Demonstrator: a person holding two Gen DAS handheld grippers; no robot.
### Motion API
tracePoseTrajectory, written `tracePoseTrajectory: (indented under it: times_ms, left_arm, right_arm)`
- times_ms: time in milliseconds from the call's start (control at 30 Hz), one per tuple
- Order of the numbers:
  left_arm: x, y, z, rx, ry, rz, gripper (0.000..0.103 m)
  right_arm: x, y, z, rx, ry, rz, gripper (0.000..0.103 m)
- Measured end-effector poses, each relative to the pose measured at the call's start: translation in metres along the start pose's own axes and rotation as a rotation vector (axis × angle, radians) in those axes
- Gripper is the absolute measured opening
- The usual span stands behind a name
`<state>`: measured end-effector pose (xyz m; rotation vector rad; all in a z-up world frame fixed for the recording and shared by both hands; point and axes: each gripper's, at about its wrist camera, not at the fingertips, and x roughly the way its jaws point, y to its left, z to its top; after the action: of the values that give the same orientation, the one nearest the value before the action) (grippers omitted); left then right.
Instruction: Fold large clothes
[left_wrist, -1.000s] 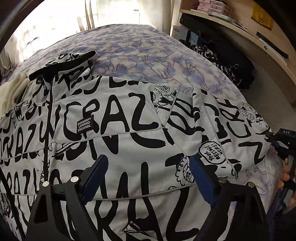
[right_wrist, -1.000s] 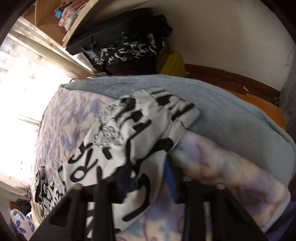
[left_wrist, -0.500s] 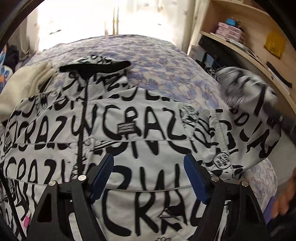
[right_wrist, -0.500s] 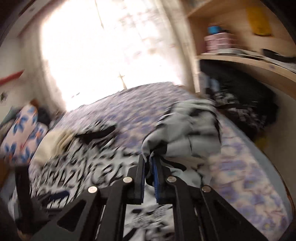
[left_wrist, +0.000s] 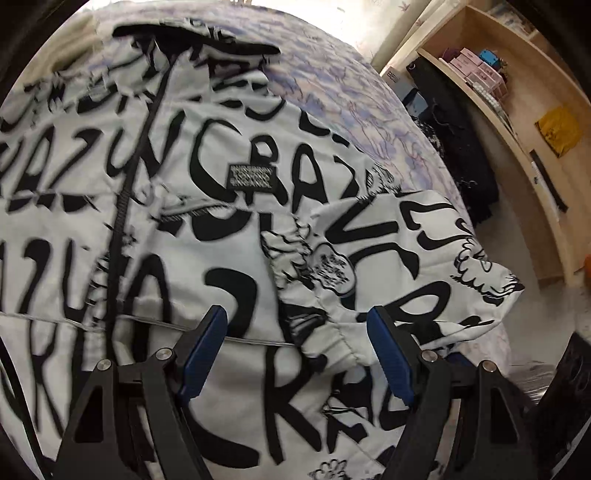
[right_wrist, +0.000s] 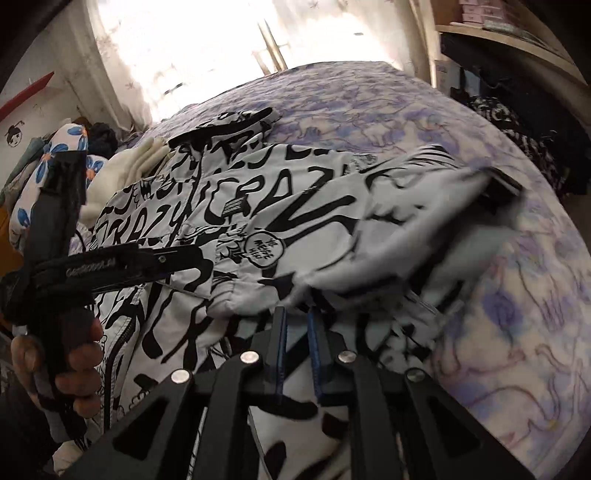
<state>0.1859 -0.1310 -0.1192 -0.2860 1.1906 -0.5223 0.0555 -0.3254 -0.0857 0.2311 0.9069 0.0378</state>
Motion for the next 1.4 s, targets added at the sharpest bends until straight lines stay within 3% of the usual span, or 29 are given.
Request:
tracePoseTrajectory:
  times_ms: [100, 300, 367, 433, 533, 700, 833, 900, 967, 1033, 1133, 1200, 1233, 1300, 1400]
  left_arm:
    - [0.017, -0.003, -0.004, -0.02, 0.052, -0.05, 0.077]
    - [0.042, -0.02, -0.007, 0.027, 0.075, -0.026, 0.076]
    - [0.048, -0.034, -0.006, 0.093, 0.089, 0.02, 0.041]
    - [0.05, -0.048, -0.004, 0.159, 0.084, 0.072, 0.022]
    - [0.025, -0.067, 0.0, 0.25, -0.025, 0.115, 0.015]
    - [-0.047, -0.065, 0.022, 0.34, -0.242, 0.238, 0.015]
    - [-0.098, -0.017, 0.038, 0.318, -0.341, 0.392, 0.015]
    - [-0.104, 0.016, 0.045, 0.273, -0.334, 0.468, 0.017]
    - [-0.097, 0.053, 0.043, 0.218, -0.269, 0.506, 0.025]
    - [-0.086, 0.077, 0.036, 0.181, -0.193, 0.509, 0.033]
    - [-0.071, 0.105, 0.026, 0.127, -0.097, 0.482, 0.033]
    - [-0.071, 0.116, 0.024, 0.093, -0.081, 0.435, 0.042]
    - [-0.069, 0.118, 0.023, 0.081, -0.082, 0.42, 0.052]
    - [-0.07, 0.118, 0.028, 0.057, -0.109, 0.391, 0.061]
    - [-0.066, 0.121, 0.035, 0.061, -0.134, 0.375, 0.065]
  right_arm:
    - [-0.011, -0.002, -0.011, 0.021, -0.025, 0.01, 0.015]
    - [-0.017, -0.006, -0.025, 0.102, -0.032, 0.067, 0.015]
    - [-0.017, -0.007, -0.027, 0.118, -0.019, 0.077, 0.015]
    - [-0.017, -0.006, -0.03, 0.122, -0.008, 0.075, 0.015]
    - [-0.024, -0.005, -0.033, 0.118, -0.018, 0.06, 0.015]
    - [-0.037, -0.004, -0.037, 0.12, -0.046, 0.054, 0.015]
    - [-0.037, 0.003, -0.037, 0.096, -0.052, 0.034, 0.015]
    - [-0.033, 0.007, -0.038, 0.087, -0.044, 0.033, 0.015]
    - [-0.027, 0.01, -0.036, 0.078, -0.03, 0.03, 0.017]
    - [-0.021, 0.013, -0.034, 0.073, -0.013, 0.019, 0.037]
    - [-0.019, 0.018, -0.027, 0.065, -0.015, 0.029, 0.044]
    - [-0.021, 0.019, -0.018, 0.061, -0.03, 0.026, 0.045]
    - [-0.021, 0.02, -0.014, 0.06, -0.036, 0.021, 0.048]
    - [-0.021, 0.019, -0.002, 0.053, -0.048, 0.004, 0.057]
    - [-0.012, 0.017, 0.021, 0.035, -0.037, -0.042, 0.059]
